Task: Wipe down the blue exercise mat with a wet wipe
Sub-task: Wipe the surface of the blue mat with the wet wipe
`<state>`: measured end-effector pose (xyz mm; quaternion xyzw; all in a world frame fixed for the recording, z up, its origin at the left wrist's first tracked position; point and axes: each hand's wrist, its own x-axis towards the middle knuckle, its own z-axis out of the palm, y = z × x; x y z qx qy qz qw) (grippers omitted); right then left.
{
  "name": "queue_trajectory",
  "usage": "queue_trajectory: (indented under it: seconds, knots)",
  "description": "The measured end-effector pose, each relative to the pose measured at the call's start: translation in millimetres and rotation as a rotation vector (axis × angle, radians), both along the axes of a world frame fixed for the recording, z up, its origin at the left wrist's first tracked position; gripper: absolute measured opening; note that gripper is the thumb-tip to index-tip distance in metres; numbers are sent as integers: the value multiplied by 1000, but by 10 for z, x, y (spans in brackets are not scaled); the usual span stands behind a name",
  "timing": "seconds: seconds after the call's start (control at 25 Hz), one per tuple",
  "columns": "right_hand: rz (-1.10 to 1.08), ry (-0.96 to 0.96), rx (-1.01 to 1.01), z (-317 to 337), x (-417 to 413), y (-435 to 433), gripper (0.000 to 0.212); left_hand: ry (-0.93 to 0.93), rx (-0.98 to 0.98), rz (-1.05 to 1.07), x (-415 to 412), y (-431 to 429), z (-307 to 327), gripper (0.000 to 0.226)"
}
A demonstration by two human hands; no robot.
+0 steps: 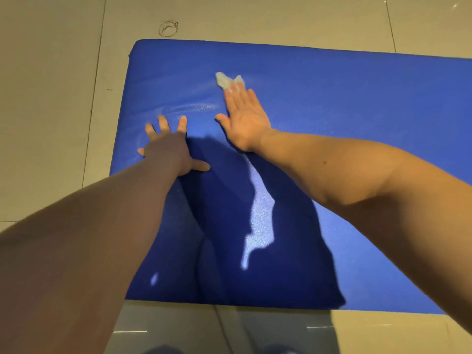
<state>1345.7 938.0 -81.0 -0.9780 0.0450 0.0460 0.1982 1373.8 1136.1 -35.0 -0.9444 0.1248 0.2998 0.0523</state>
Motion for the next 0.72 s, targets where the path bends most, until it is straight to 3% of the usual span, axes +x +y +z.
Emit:
queue_trajectory:
  seconds: [0.16,0.28,0.44,0.56,0.64,0.72]
  knots:
    - [-300,57,-96,53,80,-713,73,-24,-7,-16,-5,9,-25,141]
    - [-471,213,-178,57,282,-599,77,-28,-11,-14,3,9,-34,141]
    - [-236,131,-198,-2,474,99,82,-17,-17,-10,6,0,-35,141]
    - [-42,144,-144,36,494,65,78,-25,-20,-11,26,-7,-33,139]
    - [-33,112,-133,75,503,-248,74,-31,-25,-15,25,1,-43,139]
    - [-159,151,-191,108,528,-636,73,-47,-19,-29,9,12,-50,139]
